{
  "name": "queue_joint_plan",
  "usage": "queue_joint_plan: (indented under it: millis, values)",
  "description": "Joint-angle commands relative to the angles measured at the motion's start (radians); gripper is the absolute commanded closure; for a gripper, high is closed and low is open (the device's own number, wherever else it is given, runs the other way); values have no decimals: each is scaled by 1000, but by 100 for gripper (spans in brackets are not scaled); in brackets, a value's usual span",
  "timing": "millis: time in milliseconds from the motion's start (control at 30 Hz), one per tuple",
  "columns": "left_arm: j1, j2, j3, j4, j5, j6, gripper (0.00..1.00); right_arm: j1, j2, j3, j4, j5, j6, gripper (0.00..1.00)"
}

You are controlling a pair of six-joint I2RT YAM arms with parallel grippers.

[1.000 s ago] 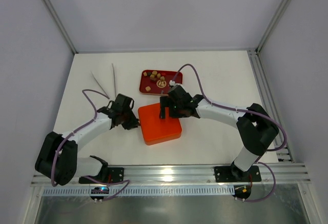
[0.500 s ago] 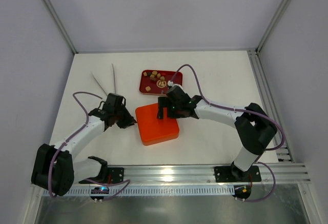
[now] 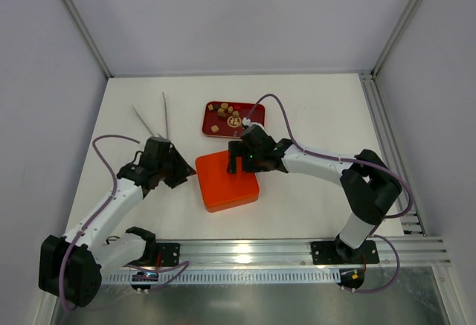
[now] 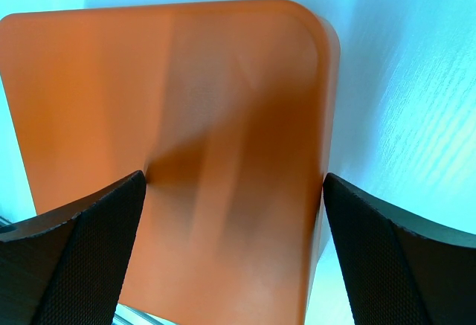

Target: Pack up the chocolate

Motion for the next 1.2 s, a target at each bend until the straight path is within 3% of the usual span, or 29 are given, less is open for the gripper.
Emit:
queue_joint_plan:
  millis: [0,367,600,800,967,1167]
  values:
    - [6,-6,-8,25,50,8,56,8,34,-25,-63,17,-16,0]
    - [-51,46,-137,163,150,5,51,8,28,-29,-50,12,-13,0]
    - [-106,112,-192,163,98,-47,68,9,13,-31,-54,17,-14,0]
    - [-170,190,-200,160,39,-82,74,8,4,-48,-49,20,-16,0]
    - [-207,276,-190,168,19,-90,74,8,5,-78,-34,11,-16,0]
    - [-223,335,-184,180,27,-93,67,8,4,-108,-12,-2,-6,0]
